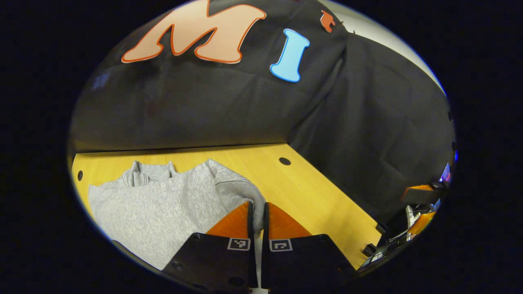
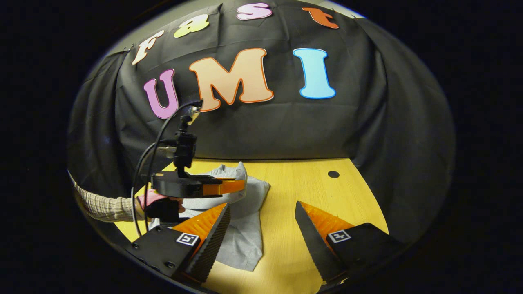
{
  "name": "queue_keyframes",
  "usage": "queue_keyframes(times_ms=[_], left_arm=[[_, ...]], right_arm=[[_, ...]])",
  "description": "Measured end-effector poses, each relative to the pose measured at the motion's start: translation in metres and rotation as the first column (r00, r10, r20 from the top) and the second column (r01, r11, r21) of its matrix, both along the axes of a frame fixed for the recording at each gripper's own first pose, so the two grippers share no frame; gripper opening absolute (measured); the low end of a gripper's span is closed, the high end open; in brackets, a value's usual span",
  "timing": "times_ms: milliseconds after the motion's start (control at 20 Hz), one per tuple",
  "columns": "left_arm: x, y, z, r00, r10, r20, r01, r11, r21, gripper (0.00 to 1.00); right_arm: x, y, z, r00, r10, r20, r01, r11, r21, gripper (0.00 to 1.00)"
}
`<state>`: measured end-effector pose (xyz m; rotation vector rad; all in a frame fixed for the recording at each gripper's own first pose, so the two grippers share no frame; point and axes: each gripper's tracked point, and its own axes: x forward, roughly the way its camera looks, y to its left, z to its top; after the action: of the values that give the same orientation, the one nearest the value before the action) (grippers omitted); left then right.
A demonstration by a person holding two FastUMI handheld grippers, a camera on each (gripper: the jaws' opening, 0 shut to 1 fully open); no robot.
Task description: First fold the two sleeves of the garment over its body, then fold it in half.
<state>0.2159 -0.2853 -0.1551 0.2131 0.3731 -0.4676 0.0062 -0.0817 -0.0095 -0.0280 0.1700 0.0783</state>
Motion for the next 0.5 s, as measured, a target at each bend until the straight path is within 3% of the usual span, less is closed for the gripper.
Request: queue_keyframes(times_ms=[150, 300, 400, 500], left_arm=[[0.018, -0.001, -0.018, 0.999, 0.033, -0.011, -0.032, 0.999, 0.017, 0.04], [0.029, 0.002, -0.023, 0.997, 0.070, -0.013, -0.070, 0.997, 0.033, 0.11], [0.021, 0.010, -0.020, 0.997, 0.079, 0.010, -0.080, 0.996, 0.044, 0.40], [0.009, 0.018, -0.010, 0.997, 0.067, 0.036, -0.069, 0.995, 0.066, 0.77]], right_arm=[[0.001, -0.009, -0.007, 1.000, -0.013, -0.017, 0.014, 1.000, 0.023, 0.98], [0.003, -0.008, -0.012, 1.000, -0.010, -0.024, 0.010, 1.000, 0.029, 0.95], [0.000, -0.004, -0.022, 0.999, 0.003, -0.036, -0.002, 1.000, 0.025, 0.98], [-0.002, 0.003, -0.031, 0.998, 0.022, -0.052, -0.021, 1.000, 0.013, 0.95]])
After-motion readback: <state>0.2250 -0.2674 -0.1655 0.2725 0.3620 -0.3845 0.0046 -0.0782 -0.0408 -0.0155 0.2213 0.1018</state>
